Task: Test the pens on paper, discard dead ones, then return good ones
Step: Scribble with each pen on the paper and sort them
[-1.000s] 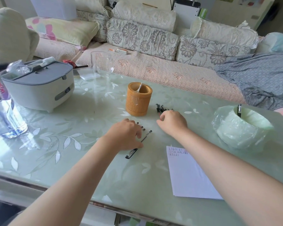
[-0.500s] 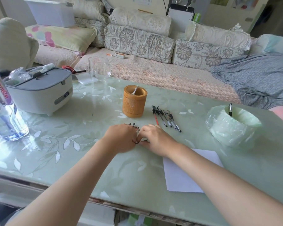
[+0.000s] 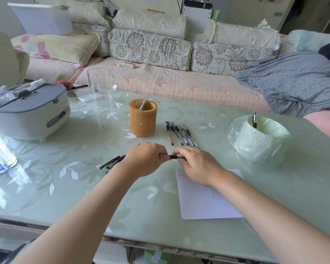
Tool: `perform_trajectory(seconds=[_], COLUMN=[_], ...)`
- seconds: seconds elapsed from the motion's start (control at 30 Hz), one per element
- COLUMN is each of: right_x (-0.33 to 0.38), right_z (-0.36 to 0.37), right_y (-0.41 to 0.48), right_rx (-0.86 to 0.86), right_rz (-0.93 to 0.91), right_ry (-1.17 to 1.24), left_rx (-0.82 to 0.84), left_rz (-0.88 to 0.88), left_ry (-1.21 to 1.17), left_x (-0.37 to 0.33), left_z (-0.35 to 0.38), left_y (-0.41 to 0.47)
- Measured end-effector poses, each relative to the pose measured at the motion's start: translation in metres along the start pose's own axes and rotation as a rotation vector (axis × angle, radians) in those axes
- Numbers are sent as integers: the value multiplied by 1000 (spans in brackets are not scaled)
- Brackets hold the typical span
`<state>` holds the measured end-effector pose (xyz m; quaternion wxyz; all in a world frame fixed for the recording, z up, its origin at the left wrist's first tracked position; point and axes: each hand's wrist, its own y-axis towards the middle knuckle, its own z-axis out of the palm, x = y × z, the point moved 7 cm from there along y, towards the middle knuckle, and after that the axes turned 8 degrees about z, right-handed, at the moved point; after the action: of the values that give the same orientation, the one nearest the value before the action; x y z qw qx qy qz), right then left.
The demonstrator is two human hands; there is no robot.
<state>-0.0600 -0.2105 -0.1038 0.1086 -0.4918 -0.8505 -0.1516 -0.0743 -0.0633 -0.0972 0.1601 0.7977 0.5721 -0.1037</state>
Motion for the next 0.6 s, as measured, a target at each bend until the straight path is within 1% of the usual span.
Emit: perform_trajectory(seconds=[0.2,0.33,0.43,0.53,0.6], right_x=[-23,-44,-50,-48,-46], right_z=[-4,-7,-5,-5,-6], right_y=[-12,-16,-22,-23,-21], right_rx=[2,-36,-42,-63,-68], right_rz=[-20,54,69,41,26], right_ry=[83,107,69,3,12], left_rx=[-7,-5,1,-10,-33], left_rz=[70,77,111,137,138], left_ry=[-125,-186,-178,-191,-216], left_x=[-28,-34,-40,-42,-41], left_z=[12,20,25,30,31], left_y=[15,24,29,31,31])
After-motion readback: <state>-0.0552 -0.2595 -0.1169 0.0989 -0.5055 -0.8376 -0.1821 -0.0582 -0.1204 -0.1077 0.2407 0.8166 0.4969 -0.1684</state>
